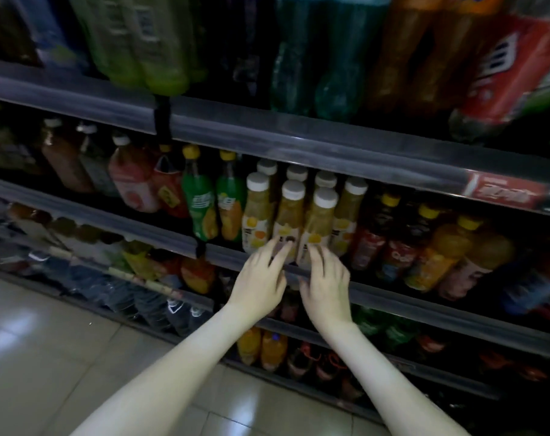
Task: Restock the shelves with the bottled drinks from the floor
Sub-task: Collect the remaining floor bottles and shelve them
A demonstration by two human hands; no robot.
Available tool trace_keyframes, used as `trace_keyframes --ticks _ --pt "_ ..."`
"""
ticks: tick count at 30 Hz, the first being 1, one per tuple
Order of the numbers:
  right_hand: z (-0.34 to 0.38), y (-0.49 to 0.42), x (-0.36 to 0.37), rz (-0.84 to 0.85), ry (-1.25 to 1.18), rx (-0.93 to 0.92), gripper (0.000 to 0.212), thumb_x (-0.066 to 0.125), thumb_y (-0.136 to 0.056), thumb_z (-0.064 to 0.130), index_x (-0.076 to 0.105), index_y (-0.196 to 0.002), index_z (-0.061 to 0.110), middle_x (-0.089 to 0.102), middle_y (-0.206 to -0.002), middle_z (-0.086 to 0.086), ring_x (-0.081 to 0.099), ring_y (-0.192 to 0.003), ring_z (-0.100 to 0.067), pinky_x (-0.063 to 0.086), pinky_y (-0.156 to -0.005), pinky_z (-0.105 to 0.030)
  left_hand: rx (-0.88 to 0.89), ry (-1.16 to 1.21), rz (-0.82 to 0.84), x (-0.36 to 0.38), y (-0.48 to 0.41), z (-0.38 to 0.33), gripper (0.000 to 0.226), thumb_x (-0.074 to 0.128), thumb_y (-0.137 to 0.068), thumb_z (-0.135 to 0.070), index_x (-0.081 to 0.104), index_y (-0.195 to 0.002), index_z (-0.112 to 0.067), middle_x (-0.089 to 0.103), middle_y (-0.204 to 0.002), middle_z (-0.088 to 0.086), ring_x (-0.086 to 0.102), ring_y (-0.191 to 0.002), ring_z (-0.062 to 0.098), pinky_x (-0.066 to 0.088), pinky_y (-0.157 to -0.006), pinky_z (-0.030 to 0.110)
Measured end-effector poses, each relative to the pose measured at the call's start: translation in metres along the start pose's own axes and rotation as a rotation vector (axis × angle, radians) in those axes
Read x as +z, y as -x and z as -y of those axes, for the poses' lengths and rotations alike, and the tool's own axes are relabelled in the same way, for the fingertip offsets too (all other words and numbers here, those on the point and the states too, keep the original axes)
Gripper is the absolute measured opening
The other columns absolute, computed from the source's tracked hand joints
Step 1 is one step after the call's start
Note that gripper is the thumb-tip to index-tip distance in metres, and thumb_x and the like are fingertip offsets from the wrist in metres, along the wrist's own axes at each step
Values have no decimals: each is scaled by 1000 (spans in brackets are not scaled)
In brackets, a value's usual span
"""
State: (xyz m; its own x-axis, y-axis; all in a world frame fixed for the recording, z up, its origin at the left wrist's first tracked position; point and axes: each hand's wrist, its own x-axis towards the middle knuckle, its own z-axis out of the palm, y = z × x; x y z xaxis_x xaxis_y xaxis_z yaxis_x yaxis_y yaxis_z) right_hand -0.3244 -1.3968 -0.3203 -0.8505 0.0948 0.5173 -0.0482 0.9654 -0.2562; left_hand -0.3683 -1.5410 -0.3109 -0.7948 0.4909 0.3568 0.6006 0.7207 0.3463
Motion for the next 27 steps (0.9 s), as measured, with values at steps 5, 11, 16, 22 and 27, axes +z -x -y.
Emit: trace_keyframes --ticks 5,11,16,22,27 --pt "105 -14 51 179 -106 -145 67 78 -77 16 47 -136 5 59 -126 -12 57 -112 -28 50 -92 -40 -229 -27 -61 -45 47 93 56 61 -90 -16 42 -142 -6 45 -143 18 47 -129 33 40 -104 41" --pt "268 -41 121 345 -186 -329 62 79 -76 17 54 -130 2 62 -120 -14 60 -109 -32 53 -89 -41 -518 -96 -113 -119 135 228 55 58 -88 -17 45 -139 -3 47 -141 20 46 -129 34 38 -106 42" --pt "406 -53 176 466 -287 -487 56 69 -85 15 49 -135 1 58 -126 -15 54 -118 -34 45 -98 -41 -774 -134 -145 -183 220 323 53 50 -95 -18 36 -145 -6 38 -149 16 35 -138 30 27 -112 36" --pt "553 -66 246 585 -336 -665 55 64 -89 16 44 -140 4 54 -133 -13 48 -125 -30 41 -102 -38 -1096 -116 -224 -234 302 435 53 53 -93 -16 39 -143 -5 38 -148 18 40 -133 35 32 -107 40" --pt "673 -84 340 711 -389 -776 54 63 -89 13 44 -139 3 53 -133 -14 48 -125 -32 41 -102 -39 -1310 -117 -232 -266 349 558 58 47 -95 -19 27 -149 -13 27 -154 10 31 -138 28 26 -108 35"
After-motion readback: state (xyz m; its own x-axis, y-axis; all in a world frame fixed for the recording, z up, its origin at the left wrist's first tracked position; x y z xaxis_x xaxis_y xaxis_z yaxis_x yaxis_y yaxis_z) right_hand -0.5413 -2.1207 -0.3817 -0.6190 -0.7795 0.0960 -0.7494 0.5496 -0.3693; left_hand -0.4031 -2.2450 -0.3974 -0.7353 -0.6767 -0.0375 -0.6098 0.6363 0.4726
